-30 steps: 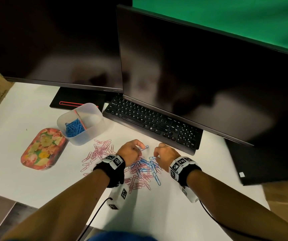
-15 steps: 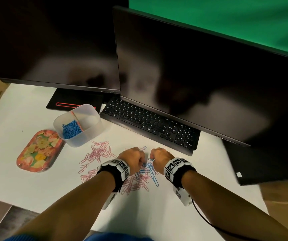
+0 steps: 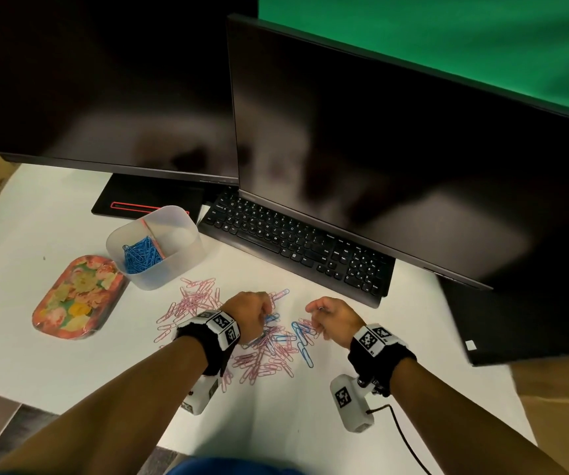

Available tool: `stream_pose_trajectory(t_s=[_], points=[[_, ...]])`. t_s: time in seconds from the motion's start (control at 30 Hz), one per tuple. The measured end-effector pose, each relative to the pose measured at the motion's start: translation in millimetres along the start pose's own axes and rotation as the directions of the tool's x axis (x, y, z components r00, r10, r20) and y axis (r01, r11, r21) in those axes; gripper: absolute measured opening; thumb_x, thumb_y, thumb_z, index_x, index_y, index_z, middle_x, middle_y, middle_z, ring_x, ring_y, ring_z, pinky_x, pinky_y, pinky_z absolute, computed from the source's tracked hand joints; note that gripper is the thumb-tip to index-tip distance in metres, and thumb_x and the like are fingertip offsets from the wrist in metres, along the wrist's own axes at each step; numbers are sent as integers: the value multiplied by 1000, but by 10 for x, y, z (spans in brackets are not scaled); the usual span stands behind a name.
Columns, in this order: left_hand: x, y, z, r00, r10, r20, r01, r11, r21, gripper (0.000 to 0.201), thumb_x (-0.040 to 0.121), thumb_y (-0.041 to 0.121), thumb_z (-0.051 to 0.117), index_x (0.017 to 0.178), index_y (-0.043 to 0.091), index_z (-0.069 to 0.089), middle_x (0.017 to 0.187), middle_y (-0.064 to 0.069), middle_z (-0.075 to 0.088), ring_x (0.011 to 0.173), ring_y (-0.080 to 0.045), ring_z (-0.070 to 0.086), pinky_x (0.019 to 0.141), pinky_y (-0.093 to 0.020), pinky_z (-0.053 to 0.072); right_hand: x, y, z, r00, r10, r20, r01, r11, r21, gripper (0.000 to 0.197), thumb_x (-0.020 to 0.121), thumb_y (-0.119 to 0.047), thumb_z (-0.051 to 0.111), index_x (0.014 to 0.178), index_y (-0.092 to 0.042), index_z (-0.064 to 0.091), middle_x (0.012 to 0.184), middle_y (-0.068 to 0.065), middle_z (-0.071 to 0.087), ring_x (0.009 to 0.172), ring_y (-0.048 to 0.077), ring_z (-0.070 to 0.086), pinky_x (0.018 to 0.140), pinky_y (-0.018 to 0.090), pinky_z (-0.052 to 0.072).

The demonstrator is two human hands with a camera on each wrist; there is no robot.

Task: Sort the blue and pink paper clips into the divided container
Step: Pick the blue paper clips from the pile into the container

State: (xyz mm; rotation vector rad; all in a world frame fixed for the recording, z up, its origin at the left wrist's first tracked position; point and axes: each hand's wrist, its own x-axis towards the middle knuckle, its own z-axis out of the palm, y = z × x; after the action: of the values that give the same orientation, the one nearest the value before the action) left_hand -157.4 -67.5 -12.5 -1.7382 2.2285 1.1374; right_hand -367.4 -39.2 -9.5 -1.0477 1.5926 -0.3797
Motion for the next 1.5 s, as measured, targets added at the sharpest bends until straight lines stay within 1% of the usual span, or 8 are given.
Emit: stream_pose_trajectory(t_s=[0.27,0.37,0.47,0.73,1.0,1.17,1.37,1.5], points=[[12,72,-16,997,53,-54,-44,987,156,25,87,26,54,111,28,60,115,3,51,100,-22,60,88,-31,50,-61,-56,83,972,232,37,-232,923,306,19,85,-2,41,75,-9,55,59,6,44,46,17,33,47,18,20],[17,118,10,998,64,-29,-55,969,242,19,89,27,53,106,26,62,113,0,52,98,-25,61,85,-32,51,-67,-87,154,988,153,-35,-156,984,-92,16,89,-25,53,75,-17,55,67,1,50,53,15,42,49,21,29],[21,135,34,998,45,-38,-35,971,235,12,87,22,54,95,25,62,106,0,52,94,-26,62,81,-33,51,-158,-105,249,991,-13,-134,-67,817,-572,20,86,-42,58,88,-21,60,91,-1,65,84,20,61,69,26,48],[-5,55,12,991,-8,-135,-9,992,-126,11,82,18,60,77,28,59,91,2,67,86,-20,64,80,-30,54,-134,-127,358,996,-28,-88,-44,693,-719,19,90,-24,48,103,-18,61,108,6,66,95,28,63,77,31,52],[-56,-27,-152,986,-165,-12,89,588,-804,25,84,7,67,104,21,68,83,0,71,63,-17,52,53,-21,39,-162,-77,336,991,-134,15,98,635,-767,24,93,-29,50,114,-17,54,117,5,61,108,27,58,89,33,48],[-45,-25,-117,975,-214,64,143,375,-916,29,86,-4,49,97,10,72,54,3,45,48,-11,25,47,-20,22,-130,-121,343,992,-127,2,83,638,-766,21,89,-20,50,108,-18,60,114,6,63,104,28,60,84,32,50],[-62,42,-131,962,-196,188,211,100,-972,19,82,14,36,73,13,52,62,0,42,52,-15,33,52,-27,22,-141,-133,303,995,-92,34,88,686,-722,13,89,-18,46,97,-18,56,107,4,63,99,26,60,81,32,52],[-18,55,-67,949,-208,236,267,137,-954,29,92,26,41,64,16,47,58,0,41,50,-17,37,51,-27,27,-141,-34,188,993,-115,-5,98,876,-472,13,87,-22,55,77,-29,55,85,-7,62,81,15,60,74,24,50]])
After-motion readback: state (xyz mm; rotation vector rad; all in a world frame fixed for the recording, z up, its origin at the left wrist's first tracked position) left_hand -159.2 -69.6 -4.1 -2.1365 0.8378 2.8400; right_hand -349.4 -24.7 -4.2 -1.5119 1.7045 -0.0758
